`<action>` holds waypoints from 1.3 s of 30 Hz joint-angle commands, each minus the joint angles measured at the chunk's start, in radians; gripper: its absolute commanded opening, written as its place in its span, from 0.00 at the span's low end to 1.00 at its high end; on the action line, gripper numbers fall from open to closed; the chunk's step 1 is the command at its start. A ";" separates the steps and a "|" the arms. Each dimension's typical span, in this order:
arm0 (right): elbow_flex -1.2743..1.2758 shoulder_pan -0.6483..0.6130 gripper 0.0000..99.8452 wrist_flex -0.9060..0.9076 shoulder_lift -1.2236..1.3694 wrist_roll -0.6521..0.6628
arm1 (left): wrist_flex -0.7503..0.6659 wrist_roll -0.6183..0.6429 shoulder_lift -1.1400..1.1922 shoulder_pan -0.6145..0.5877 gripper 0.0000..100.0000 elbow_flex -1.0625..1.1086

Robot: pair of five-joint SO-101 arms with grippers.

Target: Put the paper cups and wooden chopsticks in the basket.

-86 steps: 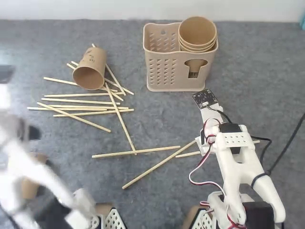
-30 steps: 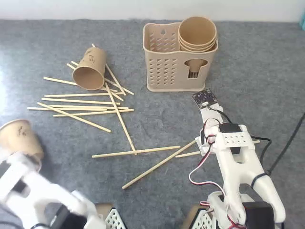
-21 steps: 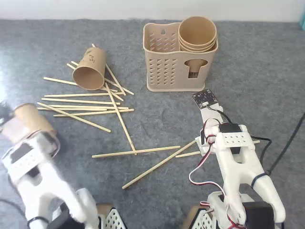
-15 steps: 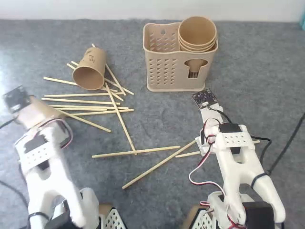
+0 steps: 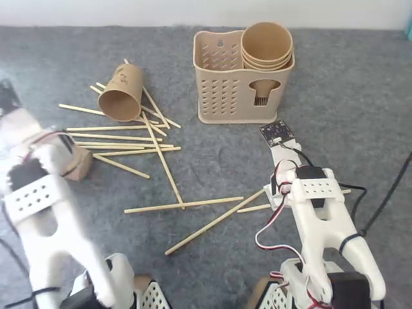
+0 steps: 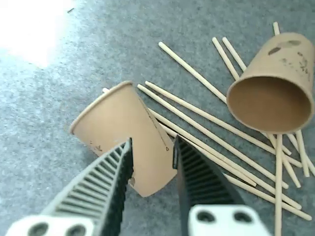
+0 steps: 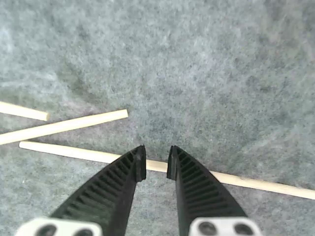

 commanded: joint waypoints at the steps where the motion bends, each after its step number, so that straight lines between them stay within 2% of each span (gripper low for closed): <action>1: -0.002 0.013 0.10 -0.016 -0.005 0.012 | 0.092 0.011 -0.023 -0.043 0.16 -0.159; 7: -0.002 0.015 0.10 -0.016 -0.004 0.012 | 0.262 0.011 0.278 -0.098 0.22 -0.443; 15: -0.002 0.016 0.10 -0.016 -0.004 0.009 | 0.543 0.009 0.870 -0.172 0.22 -1.046; 22: -0.002 0.015 0.10 -0.016 -0.004 0.011 | 0.776 -0.026 1.264 -0.189 0.22 -1.612; 26: -0.002 0.015 0.10 -0.016 -0.004 0.011 | 0.781 -0.040 1.427 -0.189 0.22 -1.847; 32: -0.002 0.013 0.10 -0.016 -0.004 0.011 | 0.783 -0.084 1.545 -0.181 0.22 -1.899; 39: -0.002 0.013 0.10 -0.018 -0.004 0.011 | 0.783 -0.110 1.498 -0.160 0.22 -1.782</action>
